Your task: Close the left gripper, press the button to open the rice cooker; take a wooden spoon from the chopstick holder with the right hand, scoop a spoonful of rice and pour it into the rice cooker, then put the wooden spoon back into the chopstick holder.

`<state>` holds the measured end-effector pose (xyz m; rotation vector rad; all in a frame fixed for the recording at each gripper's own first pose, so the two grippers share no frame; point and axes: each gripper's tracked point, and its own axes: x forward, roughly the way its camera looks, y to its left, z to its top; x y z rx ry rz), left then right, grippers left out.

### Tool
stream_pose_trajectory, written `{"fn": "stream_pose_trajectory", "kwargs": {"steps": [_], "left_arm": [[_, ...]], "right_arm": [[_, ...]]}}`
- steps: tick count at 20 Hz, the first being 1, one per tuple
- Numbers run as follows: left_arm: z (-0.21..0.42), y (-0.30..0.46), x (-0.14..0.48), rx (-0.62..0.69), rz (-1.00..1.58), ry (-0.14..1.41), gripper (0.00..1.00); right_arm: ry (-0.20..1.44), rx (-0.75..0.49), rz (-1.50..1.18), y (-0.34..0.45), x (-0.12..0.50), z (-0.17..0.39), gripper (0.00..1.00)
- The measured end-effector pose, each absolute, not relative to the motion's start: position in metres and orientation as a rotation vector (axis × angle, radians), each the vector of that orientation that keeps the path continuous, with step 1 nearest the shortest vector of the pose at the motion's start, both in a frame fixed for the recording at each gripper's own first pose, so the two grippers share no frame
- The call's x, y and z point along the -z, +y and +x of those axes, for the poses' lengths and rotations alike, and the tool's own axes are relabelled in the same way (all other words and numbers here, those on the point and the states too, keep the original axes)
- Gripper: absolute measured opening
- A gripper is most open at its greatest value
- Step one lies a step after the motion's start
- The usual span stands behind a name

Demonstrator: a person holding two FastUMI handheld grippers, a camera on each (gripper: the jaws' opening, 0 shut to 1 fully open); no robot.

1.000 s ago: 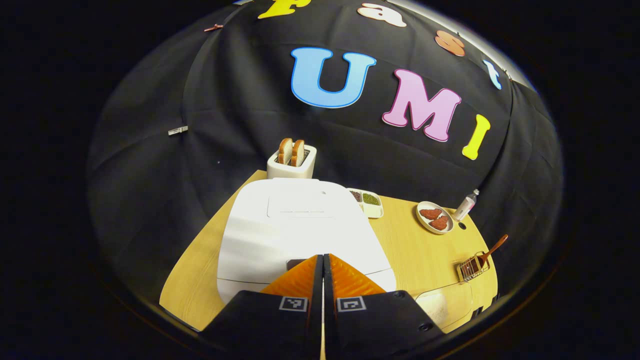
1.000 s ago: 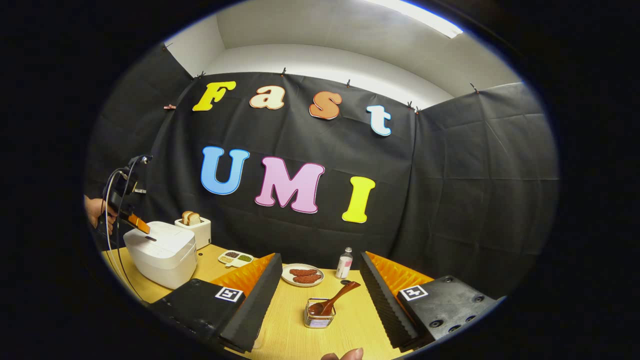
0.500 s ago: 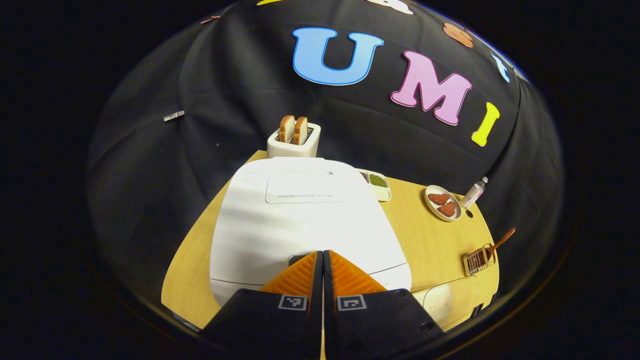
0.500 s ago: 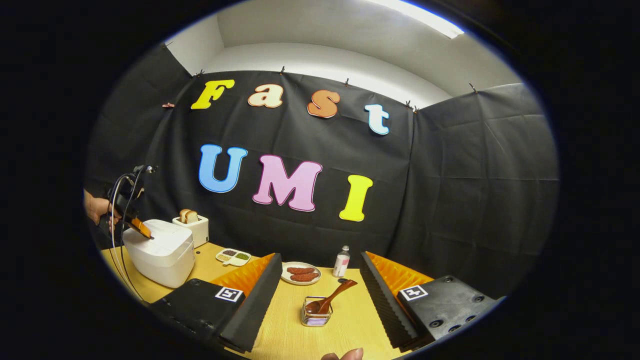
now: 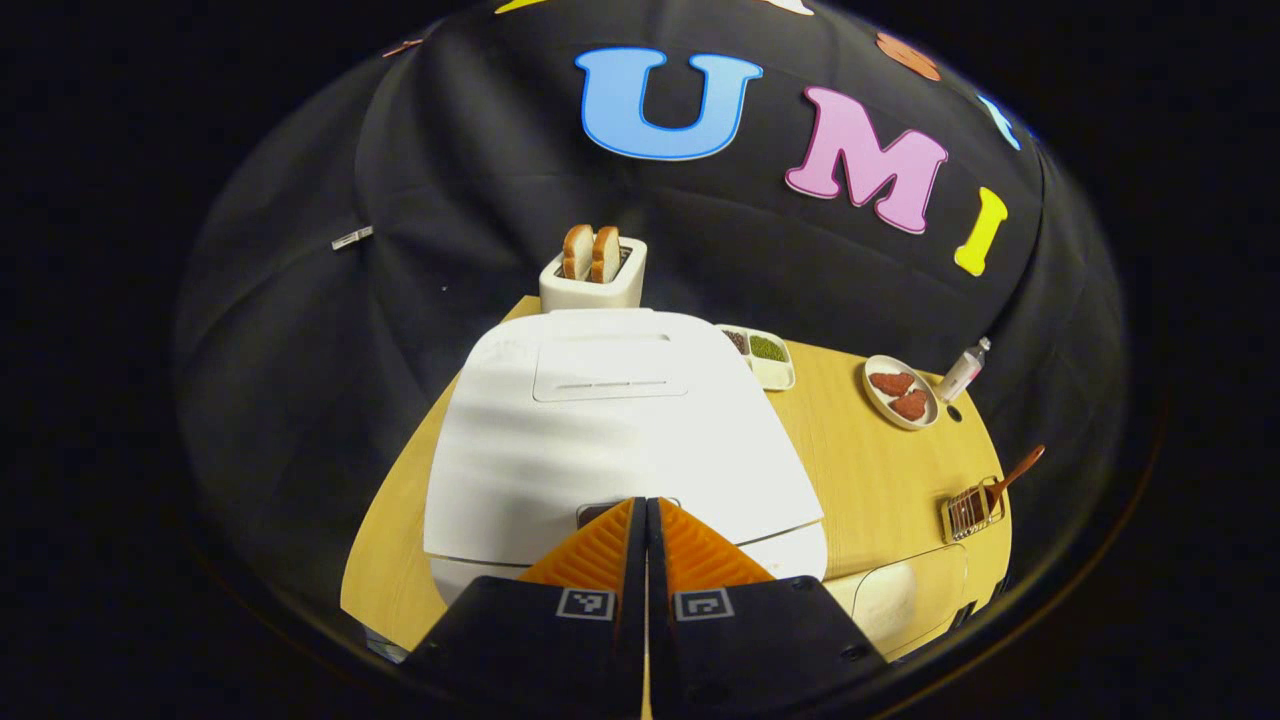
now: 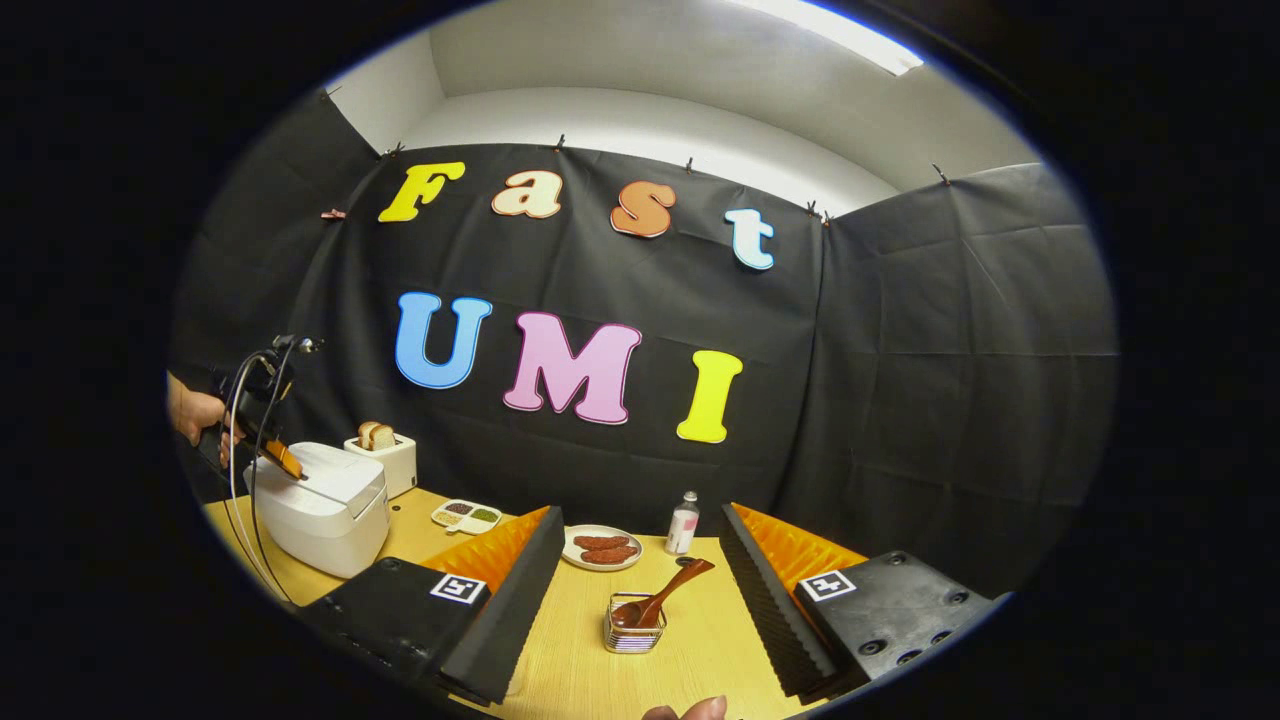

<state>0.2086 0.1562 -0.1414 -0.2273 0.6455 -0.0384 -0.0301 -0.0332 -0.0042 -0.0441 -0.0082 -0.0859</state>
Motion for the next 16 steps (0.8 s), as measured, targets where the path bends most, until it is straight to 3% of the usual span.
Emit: {"fn": "stream_pose_trajectory", "kwargs": {"steps": [12,15,16], "left_arm": [[0.22,0.177,0.028,-0.019,-0.192,0.238,0.09],[0.212,0.184,0.022,-0.048,-0.177,0.216,0.09],[0.209,0.182,0.019,-0.045,-0.178,0.211,0.13]], "right_arm": [[-0.005,0.072,-0.058,-0.032,0.004,-0.035,0.98],[-0.004,0.067,-0.059,-0.03,0.003,-0.035,0.98],[-0.004,0.065,-0.06,-0.03,0.003,-0.035,0.97]]}}
